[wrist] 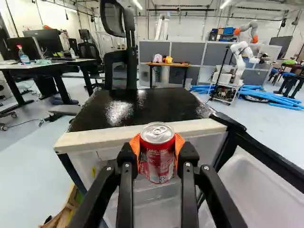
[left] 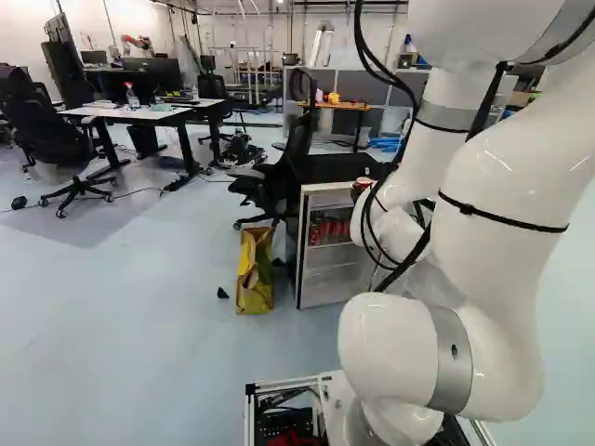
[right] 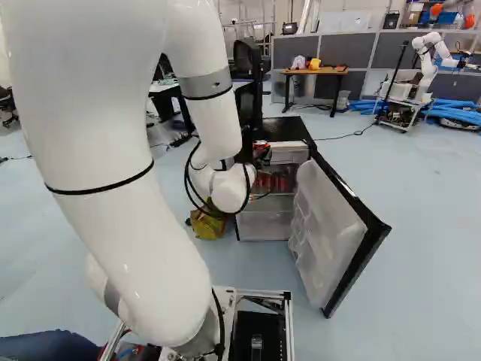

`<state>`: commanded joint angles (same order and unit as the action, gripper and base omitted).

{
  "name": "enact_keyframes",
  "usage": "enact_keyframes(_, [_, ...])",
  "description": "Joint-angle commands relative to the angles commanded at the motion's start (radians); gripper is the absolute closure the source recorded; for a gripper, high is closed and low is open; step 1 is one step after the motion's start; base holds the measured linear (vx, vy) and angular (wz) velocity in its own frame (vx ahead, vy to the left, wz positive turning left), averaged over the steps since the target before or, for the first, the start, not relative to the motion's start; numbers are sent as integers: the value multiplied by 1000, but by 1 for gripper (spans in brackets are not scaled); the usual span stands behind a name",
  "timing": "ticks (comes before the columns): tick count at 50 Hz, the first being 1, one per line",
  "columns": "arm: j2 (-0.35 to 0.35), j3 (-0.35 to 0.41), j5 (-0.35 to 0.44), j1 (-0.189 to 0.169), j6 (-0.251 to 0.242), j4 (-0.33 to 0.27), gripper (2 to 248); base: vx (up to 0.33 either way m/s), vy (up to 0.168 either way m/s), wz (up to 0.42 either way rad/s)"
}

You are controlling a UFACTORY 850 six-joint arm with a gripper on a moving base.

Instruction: Grab a drink from the fridge

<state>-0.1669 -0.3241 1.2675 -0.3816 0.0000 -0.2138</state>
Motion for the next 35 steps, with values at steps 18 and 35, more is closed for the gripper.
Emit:
enact_keyframes(18, [29, -20, -15, 6, 0, 28, 158, 0, 0, 0])
enact_keyframes(35, [53, -42, -15, 12, 0, 28, 158, 0, 0, 0])
